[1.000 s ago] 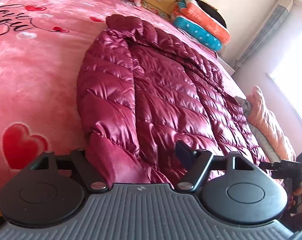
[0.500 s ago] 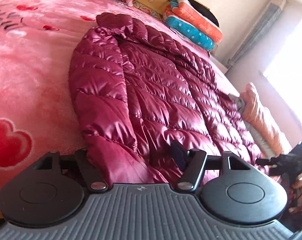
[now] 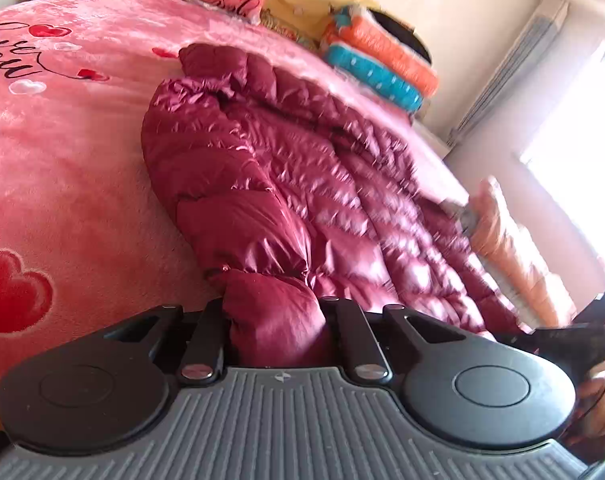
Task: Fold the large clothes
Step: 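Lift the side edge with both grippers and fold it over the jacket body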
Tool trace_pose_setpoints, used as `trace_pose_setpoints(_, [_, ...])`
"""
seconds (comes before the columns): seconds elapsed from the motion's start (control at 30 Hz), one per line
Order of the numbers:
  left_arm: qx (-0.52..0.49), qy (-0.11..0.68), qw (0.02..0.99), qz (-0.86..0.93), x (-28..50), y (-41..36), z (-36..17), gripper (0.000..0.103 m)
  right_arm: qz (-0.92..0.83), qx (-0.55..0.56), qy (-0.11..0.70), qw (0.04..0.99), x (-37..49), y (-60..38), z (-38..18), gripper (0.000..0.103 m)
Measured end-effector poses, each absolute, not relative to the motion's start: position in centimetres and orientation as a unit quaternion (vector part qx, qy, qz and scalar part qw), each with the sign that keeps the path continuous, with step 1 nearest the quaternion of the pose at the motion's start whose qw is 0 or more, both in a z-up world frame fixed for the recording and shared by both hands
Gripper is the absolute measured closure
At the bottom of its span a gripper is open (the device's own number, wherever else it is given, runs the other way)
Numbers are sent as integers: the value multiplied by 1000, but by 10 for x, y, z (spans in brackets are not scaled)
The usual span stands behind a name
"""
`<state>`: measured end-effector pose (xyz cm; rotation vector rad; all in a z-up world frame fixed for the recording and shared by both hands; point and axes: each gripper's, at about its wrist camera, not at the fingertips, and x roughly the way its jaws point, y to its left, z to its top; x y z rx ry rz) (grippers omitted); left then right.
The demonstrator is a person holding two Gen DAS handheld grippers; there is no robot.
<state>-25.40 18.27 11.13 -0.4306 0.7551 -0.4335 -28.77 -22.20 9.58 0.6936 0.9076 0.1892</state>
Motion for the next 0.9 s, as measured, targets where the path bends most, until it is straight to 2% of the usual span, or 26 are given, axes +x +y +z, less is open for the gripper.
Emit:
trace_pose_setpoints(0.17, [-256,335,877,-228,-264,197,126,94,127,390,389,825,-303,-220,105,97])
trace_pose_setpoints(0.9, [-363,231,857,-285,-356,267,193,94,249,468,296,795,-385,-187,187,98])
